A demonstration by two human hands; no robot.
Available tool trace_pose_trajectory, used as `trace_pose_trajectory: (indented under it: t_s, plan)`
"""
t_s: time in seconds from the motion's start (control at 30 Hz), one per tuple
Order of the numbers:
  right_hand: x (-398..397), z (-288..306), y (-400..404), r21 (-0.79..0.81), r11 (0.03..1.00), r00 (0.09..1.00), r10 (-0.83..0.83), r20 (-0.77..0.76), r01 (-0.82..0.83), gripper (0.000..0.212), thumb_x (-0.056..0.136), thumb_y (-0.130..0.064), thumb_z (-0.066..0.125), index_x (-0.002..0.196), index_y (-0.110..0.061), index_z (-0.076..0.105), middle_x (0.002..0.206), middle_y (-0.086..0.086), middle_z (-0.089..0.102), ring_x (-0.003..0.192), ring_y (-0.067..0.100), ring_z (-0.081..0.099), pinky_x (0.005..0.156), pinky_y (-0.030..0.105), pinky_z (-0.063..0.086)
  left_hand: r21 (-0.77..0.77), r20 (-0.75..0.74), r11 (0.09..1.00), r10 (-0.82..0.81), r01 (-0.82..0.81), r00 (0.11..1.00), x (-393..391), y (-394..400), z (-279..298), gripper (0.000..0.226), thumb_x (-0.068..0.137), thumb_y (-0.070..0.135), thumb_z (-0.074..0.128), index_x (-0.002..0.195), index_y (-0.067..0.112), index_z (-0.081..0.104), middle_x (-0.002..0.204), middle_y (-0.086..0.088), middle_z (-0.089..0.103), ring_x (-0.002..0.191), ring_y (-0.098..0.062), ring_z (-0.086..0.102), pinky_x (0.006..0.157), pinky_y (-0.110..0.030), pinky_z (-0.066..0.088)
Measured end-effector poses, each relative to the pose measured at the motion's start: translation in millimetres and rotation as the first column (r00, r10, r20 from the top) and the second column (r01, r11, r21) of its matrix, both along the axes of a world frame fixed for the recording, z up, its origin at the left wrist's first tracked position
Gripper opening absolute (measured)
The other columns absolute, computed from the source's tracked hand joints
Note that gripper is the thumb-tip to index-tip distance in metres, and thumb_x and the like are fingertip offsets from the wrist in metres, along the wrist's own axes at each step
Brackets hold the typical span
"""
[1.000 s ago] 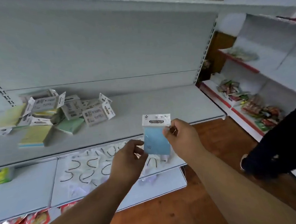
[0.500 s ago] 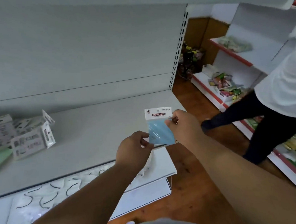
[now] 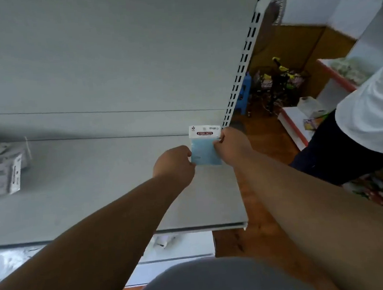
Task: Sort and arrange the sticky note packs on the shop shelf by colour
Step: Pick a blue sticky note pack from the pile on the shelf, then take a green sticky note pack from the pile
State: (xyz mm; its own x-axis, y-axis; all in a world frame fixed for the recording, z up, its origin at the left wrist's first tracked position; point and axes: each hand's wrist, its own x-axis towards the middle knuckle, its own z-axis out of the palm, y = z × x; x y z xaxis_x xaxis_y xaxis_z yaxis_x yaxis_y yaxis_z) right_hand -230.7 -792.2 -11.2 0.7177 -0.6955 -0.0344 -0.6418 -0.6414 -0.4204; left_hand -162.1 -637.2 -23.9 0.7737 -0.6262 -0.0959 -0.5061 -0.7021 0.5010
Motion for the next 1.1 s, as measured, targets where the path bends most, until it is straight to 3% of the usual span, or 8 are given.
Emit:
trace_pose_trajectory:
  t_s: [0.1,0.23,0.37,0.53,0.87,1.0,1.1]
  plan:
    - [8,-11,-20,0.028,0.996,0.997,0.080,-0.014,-0.079,0.027,0.090,-0.020,0.052,0.113,-0.006,0.051,0.111,0.015,0.063,0.100,0.031,0.060,0.082,0.036,0.049,0.067,0.042,0.995,0.067,-0.070,0.997,-8,-17,-3,0.024,0.087,0.029,0.060,0.111,0.025,0.064,0.109,0.002,0.068,0.104,-0.023,0.062,0.079,-0.029,0.047]
    - [6,-16,-27,-0.100,0.987,0.983,0.106,-0.151,-0.122,0.042,0.091,-0.021,0.055,0.125,-0.004,0.037,0.108,0.017,0.062,0.094,0.033,0.063,0.072,0.040,0.052,0.099,0.058,0.984,0.141,-0.146,0.988,-16,-24,-6,0.025,0.087,0.028,0.059,0.112,0.025,0.064,0.113,0.000,0.065,0.104,-0.022,0.061,0.077,-0.028,0.046]
    - [1,-11,-18,-0.184,0.953,0.970,0.245,0.008,-0.239,0.028,0.090,-0.029,0.057,0.106,-0.014,0.040,0.097,0.009,0.060,0.082,0.027,0.061,0.062,0.037,0.050,0.023,0.052,0.972,0.232,-0.233,0.971,-29,-17,-5,0.035,0.089,0.037,0.056,0.122,0.026,0.057,0.116,0.001,0.063,0.106,-0.022,0.061,0.082,-0.031,0.049]
    - [1,-9,19,-0.137,0.897,0.898,0.433,0.077,-0.420,0.024,0.094,-0.035,0.051,0.106,-0.014,0.046,0.098,0.004,0.055,0.083,0.023,0.055,0.065,0.032,0.040,-0.062,0.036,0.950,0.307,-0.305,0.951,-43,16,-9,0.031,0.090,0.039,0.054,0.119,0.030,0.058,0.107,0.005,0.065,0.096,-0.019,0.063,0.078,-0.030,0.051]
    - [56,-7,176,-0.021,0.835,0.816,0.542,0.203,-0.550,0.020,0.089,-0.035,0.056,0.099,-0.018,0.054,0.089,-0.002,0.062,0.079,0.020,0.057,0.066,0.029,0.042,-0.088,0.039,0.866,0.498,-0.493,0.867,-5,188,-5,0.022,0.090,0.038,0.055,0.105,0.027,0.067,0.088,0.008,0.068,0.085,-0.020,0.063,0.074,-0.030,0.051]
    - [90,-13,270,0.113,0.842,0.834,0.487,0.259,-0.527,0.016,0.086,-0.033,0.059,0.091,-0.018,0.056,0.085,-0.003,0.064,0.080,0.020,0.059,0.071,0.031,0.049,-0.098,0.049,0.853,0.519,-0.513,0.853,26,276,-3,0.019,0.090,0.037,0.055,0.101,0.027,0.067,0.085,0.009,0.067,0.083,-0.019,0.062,0.072,-0.030,0.049]
    - [117,-16,324,0.189,0.839,0.846,0.452,0.282,-0.511,0.015,0.086,-0.031,0.060,0.091,-0.017,0.059,0.091,-0.002,0.064,0.083,0.019,0.059,0.071,0.029,0.046,-0.096,0.035,0.842,0.535,-0.530,0.844,49,329,-1,0.016,0.089,0.036,0.053,0.096,0.030,0.066,0.082,0.012,0.066,0.079,-0.016,0.061,0.068,-0.029,0.049]
